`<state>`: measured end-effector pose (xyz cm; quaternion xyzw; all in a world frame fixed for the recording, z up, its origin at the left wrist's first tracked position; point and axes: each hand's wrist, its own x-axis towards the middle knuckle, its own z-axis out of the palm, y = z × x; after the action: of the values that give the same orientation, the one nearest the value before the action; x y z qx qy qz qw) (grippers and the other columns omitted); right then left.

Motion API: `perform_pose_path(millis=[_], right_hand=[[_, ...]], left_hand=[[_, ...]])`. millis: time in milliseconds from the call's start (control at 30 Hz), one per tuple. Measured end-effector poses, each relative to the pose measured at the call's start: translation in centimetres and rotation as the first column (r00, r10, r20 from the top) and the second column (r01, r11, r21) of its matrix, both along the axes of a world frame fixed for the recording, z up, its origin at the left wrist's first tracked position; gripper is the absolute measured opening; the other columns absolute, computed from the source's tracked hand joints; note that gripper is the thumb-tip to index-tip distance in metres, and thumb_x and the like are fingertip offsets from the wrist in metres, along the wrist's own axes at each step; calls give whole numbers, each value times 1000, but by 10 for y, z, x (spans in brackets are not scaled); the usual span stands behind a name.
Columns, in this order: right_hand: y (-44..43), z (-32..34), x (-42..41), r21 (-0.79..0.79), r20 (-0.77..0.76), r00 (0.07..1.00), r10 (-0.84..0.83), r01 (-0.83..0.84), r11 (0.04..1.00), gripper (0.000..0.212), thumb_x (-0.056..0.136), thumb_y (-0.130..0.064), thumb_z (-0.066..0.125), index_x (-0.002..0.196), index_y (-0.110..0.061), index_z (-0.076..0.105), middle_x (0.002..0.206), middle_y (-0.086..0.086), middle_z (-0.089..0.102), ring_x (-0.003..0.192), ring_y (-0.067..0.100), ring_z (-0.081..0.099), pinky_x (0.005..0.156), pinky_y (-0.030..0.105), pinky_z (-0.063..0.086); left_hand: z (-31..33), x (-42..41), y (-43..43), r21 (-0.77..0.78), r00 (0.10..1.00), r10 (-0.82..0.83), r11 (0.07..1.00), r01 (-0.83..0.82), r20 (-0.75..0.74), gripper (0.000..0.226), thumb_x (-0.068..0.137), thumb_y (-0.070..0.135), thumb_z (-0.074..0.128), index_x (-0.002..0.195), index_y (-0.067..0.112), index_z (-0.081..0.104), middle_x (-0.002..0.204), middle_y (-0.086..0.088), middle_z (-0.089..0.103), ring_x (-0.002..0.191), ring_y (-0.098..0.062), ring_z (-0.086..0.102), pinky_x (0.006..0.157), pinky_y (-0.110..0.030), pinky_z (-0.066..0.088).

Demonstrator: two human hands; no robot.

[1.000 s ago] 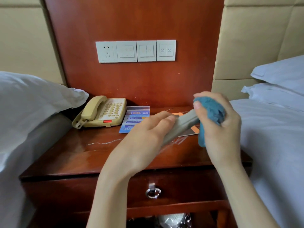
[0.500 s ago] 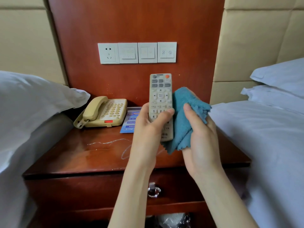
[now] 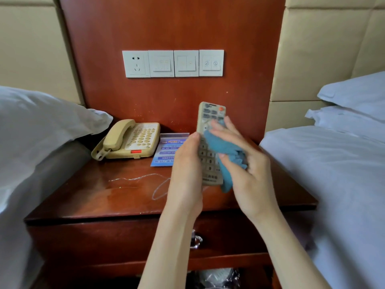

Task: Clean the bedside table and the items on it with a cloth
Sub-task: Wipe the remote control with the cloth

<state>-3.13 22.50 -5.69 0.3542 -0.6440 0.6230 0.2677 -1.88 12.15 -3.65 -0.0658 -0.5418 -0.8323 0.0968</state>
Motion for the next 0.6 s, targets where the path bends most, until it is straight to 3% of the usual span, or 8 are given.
perform_pose_path(millis=[100,167,333,467,600], right_hand=[[-4,-4,3,106,-17,998,63,-61,992,48,74,11,48,114,-10,67,133,0,59,137,8,38,104,16,36],[-7,-5,4,131,-16,997,73,-70,989,46,70,11,49,108,-5,70,128,2,63,134,7,42,106,20,37],[-11,-3,6,149,-46,997,61,-54,987,40,68,7,54,101,-3,73,120,4,67,125,6,53,105,23,39],[-15,-5,7,86,-51,991,125,-120,989,38,67,-6,52,98,-6,73,116,4,69,123,9,56,104,26,41],[-20,-13,2,-95,-73,990,119,-125,988,41,65,10,50,98,-2,72,115,9,70,121,19,58,104,35,44]], left_hand=[[-3,-2,-6,219,998,-32,976,19,56,31,96,37,43,95,24,71,91,-1,77,81,-14,73,63,-27,57],[-4,-2,-12,323,995,-45,946,13,92,31,96,39,44,98,21,69,91,-2,77,80,-14,73,61,-26,58],[0,-1,-18,428,997,22,902,-54,79,42,98,37,39,129,14,56,122,-11,66,112,-24,63,91,-38,51],[1,-2,-20,482,990,131,865,-140,52,44,99,40,38,130,14,55,119,-13,67,107,-26,66,86,-39,54],[3,-1,-9,535,994,104,838,-103,30,47,99,40,36,131,9,53,121,-17,64,104,-29,65,88,-41,54]])
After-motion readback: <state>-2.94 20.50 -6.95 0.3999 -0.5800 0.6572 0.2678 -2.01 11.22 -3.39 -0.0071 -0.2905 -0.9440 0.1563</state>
